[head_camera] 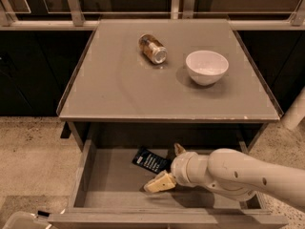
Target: Pick rxbar blueberry from top drawer and place on counter
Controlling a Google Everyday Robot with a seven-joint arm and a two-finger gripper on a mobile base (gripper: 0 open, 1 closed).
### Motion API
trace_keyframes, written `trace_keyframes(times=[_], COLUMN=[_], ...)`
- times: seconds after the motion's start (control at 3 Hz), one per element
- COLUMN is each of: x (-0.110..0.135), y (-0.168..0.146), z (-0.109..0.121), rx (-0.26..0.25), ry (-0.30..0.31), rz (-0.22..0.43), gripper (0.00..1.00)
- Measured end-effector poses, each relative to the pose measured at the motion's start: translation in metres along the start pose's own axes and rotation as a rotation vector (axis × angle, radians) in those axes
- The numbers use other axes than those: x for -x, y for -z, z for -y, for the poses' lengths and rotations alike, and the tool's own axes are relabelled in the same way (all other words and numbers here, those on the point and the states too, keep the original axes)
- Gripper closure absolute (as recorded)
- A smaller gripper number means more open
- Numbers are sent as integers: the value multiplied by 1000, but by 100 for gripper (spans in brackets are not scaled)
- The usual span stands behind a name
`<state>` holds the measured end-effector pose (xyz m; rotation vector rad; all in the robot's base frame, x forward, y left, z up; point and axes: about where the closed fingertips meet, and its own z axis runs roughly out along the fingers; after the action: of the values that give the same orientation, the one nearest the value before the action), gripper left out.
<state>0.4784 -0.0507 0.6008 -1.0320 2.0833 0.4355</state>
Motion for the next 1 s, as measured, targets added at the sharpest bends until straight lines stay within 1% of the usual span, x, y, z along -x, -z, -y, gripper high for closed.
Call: trace_keyframes(times=[0.67, 1.0], x=[-9, -14], y=[-15, -20], z=[-3, -3], rx=[14, 44], ry=[-16, -24], rz=[-24, -44], gripper=[0, 19])
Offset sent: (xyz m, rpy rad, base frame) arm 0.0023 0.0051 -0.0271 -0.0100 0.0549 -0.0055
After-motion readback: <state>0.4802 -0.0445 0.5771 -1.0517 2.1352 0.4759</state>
